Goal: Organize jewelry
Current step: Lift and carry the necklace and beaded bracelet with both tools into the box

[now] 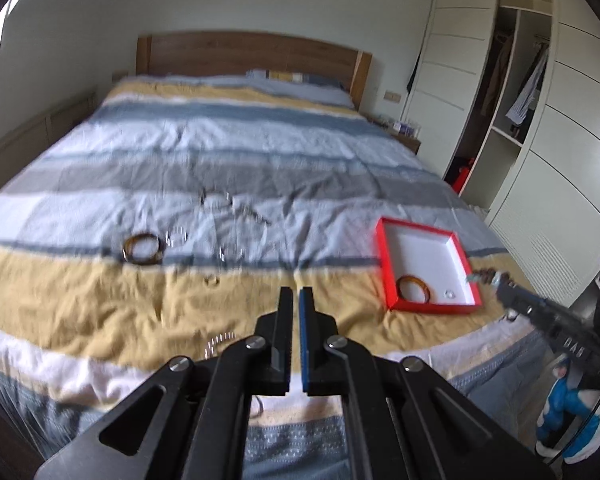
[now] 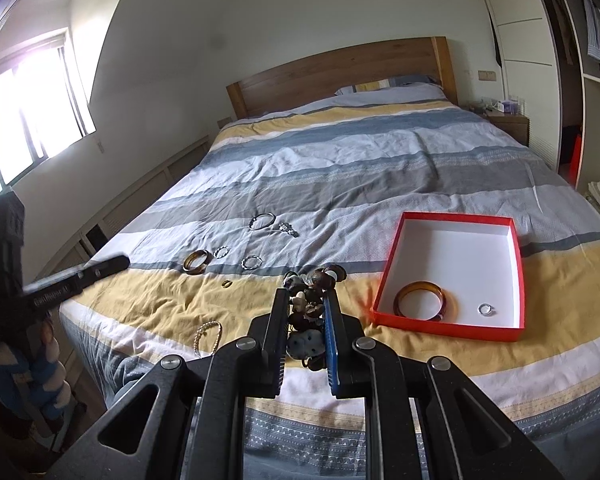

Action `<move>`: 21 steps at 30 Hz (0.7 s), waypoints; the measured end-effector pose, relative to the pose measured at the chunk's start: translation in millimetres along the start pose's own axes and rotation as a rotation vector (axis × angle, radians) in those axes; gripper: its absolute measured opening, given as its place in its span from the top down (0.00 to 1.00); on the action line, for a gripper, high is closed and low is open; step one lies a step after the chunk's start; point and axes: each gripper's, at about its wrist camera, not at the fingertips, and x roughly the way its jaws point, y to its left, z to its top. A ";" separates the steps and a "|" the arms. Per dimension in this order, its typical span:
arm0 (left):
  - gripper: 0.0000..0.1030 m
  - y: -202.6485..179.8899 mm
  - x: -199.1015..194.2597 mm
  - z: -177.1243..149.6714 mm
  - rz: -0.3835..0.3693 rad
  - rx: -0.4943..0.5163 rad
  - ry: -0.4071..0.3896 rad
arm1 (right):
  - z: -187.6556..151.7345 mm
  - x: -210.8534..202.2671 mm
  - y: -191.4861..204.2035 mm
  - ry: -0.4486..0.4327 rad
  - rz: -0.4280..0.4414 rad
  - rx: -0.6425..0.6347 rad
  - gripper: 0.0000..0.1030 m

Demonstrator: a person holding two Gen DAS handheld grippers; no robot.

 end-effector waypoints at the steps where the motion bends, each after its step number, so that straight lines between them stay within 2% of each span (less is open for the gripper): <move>1: 0.95 5.6 6.7 -7.0 -0.011 -0.015 0.028 | -0.7 2.3 -1.2 0.005 0.001 0.004 0.84; 4: 0.87 20.0 32.1 -29.0 0.000 -0.049 0.112 | -3.8 7.7 -4.7 0.021 0.002 0.010 0.84; 5: 0.78 25.5 43.1 -36.9 0.003 -0.067 0.149 | -4.8 10.7 -6.7 0.029 0.001 0.011 0.84; 6: 0.74 28.4 51.2 -44.5 0.009 -0.082 0.177 | -5.7 12.8 -8.5 0.035 0.001 0.014 0.84; 14: 0.73 38.6 107.5 -82.6 0.082 -0.110 0.344 | -12.1 22.8 -30.3 0.073 -0.015 0.042 0.84; 21: 0.74 50.0 143.6 -96.8 0.151 -0.157 0.426 | -18.9 28.1 -54.6 0.100 -0.041 0.077 0.84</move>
